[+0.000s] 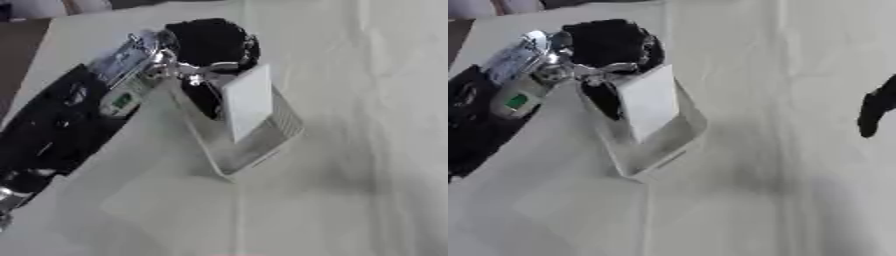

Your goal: Pick up objects on the table and place them in the box.

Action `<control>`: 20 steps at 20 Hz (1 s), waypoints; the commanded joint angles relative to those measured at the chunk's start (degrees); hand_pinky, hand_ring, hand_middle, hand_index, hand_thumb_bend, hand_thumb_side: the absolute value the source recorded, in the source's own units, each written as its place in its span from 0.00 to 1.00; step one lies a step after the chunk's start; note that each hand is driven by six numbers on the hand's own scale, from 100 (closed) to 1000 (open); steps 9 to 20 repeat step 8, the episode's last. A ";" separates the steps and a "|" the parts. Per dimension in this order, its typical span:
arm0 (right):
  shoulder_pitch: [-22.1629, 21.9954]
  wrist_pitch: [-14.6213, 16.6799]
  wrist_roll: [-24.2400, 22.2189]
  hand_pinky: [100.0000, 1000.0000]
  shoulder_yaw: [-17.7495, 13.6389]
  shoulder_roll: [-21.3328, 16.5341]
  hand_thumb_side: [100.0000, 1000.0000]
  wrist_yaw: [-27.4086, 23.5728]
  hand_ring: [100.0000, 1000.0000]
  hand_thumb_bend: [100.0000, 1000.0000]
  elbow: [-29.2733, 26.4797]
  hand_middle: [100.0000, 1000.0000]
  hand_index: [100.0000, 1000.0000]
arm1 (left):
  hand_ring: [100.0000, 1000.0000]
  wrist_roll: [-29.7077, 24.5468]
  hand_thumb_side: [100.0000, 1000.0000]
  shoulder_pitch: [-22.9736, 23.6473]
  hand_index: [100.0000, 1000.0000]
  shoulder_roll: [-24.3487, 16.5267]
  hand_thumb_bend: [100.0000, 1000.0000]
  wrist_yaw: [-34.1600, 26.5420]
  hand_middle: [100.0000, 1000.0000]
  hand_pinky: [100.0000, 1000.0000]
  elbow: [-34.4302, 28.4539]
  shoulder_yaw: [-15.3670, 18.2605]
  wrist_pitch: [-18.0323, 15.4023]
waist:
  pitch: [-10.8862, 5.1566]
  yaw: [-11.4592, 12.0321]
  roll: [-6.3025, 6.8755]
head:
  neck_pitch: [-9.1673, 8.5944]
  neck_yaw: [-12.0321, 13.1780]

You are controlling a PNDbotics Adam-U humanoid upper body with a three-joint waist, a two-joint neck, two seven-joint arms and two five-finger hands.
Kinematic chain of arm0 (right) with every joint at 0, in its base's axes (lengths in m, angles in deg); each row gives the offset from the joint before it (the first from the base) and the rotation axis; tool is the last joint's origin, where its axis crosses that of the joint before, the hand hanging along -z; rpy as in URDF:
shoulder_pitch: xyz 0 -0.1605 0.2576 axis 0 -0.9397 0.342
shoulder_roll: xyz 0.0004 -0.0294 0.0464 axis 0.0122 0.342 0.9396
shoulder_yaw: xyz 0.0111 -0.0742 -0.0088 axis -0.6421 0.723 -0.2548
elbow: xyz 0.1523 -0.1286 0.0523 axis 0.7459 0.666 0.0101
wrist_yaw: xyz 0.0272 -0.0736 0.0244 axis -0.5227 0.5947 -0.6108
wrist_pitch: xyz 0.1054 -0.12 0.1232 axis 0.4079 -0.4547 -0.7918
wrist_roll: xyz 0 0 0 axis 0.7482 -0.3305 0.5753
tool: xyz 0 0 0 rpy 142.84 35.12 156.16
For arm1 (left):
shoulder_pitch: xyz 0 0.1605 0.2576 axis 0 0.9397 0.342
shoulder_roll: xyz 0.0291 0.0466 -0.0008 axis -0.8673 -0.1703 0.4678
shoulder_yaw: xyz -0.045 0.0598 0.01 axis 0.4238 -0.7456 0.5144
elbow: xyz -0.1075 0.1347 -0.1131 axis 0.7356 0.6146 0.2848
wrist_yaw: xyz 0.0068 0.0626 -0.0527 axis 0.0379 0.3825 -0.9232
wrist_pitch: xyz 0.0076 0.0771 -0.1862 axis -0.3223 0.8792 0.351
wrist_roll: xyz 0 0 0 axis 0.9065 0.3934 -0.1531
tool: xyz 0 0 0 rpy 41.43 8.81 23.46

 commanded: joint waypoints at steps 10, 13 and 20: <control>0.16 -0.38 0.23 0.19 -0.07 -0.10 0.79 0.35 0.38 0.00 -0.77 0.47 0.73 | 0.84 -7.58 0.88 -1.20 0.93 -3.14 1.00 -3.14 0.86 0.76 -3.77 0.88 -1.51 | -1.23 0.25 -0.19 | -0.02 0.60; 0.16 -0.38 0.23 0.19 -0.07 -0.10 0.79 0.35 0.38 0.00 -0.77 0.47 0.73 | 0.84 -7.58 0.88 -1.20 0.93 -3.14 1.00 -3.14 0.86 0.76 -3.77 0.88 -1.51 | -1.23 0.25 -0.19 | -0.02 0.60; 0.16 -0.38 0.23 0.19 -0.07 -0.10 0.79 0.35 0.38 0.00 -0.77 0.47 0.73 | 0.84 -7.58 0.88 -1.20 0.93 -3.14 1.00 -3.14 0.86 0.76 -3.77 0.88 -1.51 | -1.23 0.25 -0.19 | -0.02 0.60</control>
